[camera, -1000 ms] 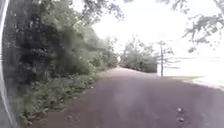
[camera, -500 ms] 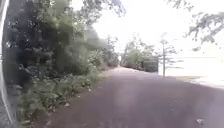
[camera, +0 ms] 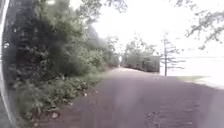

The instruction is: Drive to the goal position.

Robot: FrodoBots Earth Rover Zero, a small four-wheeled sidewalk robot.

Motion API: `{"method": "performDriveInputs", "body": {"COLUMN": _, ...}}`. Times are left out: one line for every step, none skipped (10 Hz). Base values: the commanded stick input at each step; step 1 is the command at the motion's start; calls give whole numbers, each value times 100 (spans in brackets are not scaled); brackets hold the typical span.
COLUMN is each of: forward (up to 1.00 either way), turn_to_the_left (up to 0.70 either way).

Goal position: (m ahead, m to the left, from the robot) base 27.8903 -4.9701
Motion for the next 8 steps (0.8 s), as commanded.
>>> {"method": "performDriveInputs", "body": {"forward": 70, "turn_to_the_left": -18}}
{"method": "performDriveInputs", "body": {"forward": 70, "turn_to_the_left": 0}}
{"method": "performDriveInputs", "body": {"forward": 70, "turn_to_the_left": 0}}
{"method": "performDriveInputs", "body": {"forward": 70, "turn_to_the_left": 0}}
{"method": "performDriveInputs", "body": {"forward": 70, "turn_to_the_left": 0}}
{"method": "performDriveInputs", "body": {"forward": 70, "turn_to_the_left": 0}}
{"method": "performDriveInputs", "body": {"forward": 70, "turn_to_the_left": 0}}
{"method": "performDriveInputs", "body": {"forward": 70, "turn_to_the_left": 0}}
